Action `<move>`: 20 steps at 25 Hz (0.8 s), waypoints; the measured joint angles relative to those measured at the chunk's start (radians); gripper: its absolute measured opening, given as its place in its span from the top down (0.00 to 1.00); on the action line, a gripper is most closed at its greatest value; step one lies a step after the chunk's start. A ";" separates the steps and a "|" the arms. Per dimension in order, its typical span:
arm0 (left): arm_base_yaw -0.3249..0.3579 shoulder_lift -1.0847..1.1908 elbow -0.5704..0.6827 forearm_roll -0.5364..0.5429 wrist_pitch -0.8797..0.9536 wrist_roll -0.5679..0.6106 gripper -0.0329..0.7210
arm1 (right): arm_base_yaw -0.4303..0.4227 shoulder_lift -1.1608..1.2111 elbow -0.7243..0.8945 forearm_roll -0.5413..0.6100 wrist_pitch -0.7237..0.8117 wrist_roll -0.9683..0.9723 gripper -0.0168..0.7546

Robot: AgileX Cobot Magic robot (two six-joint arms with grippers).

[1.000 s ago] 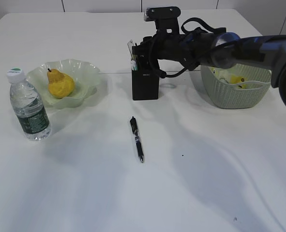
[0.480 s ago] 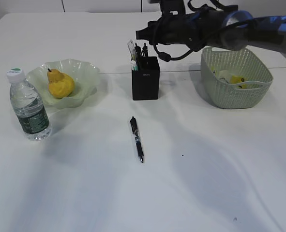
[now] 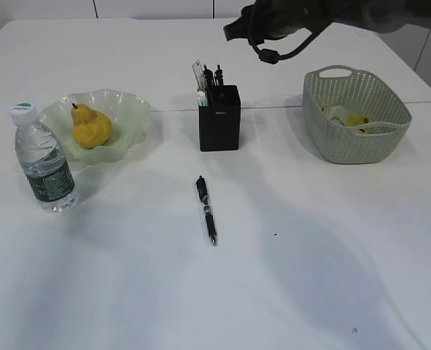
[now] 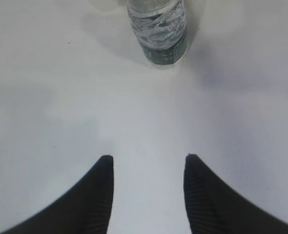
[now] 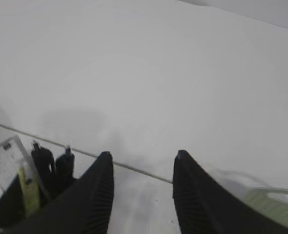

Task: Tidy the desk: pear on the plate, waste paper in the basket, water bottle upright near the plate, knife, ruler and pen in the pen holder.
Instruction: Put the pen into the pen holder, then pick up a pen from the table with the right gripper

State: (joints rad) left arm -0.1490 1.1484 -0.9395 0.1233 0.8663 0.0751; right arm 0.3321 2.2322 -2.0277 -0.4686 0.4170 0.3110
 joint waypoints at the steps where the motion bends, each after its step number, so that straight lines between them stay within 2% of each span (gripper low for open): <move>1: 0.000 0.000 0.000 0.000 0.000 0.000 0.52 | 0.000 -0.008 0.000 0.007 0.037 -0.045 0.55; 4: 0.000 0.000 0.000 -0.001 0.000 0.000 0.52 | 0.000 -0.028 0.000 0.087 0.158 -0.205 0.55; 9: 0.000 0.000 0.000 -0.006 0.000 0.000 0.52 | 0.000 -0.051 0.000 0.368 0.410 -0.448 0.55; 14: 0.000 0.000 0.000 -0.026 0.000 0.000 0.52 | 0.000 -0.054 0.000 0.576 0.644 -0.489 0.55; 20: 0.000 0.000 0.000 -0.046 0.032 0.000 0.52 | 0.000 -0.055 0.000 0.747 0.782 -0.462 0.55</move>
State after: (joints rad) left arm -0.1490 1.1484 -0.9395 0.0769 0.8980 0.0751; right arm 0.3321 2.1772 -2.0277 0.2782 1.1990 -0.1515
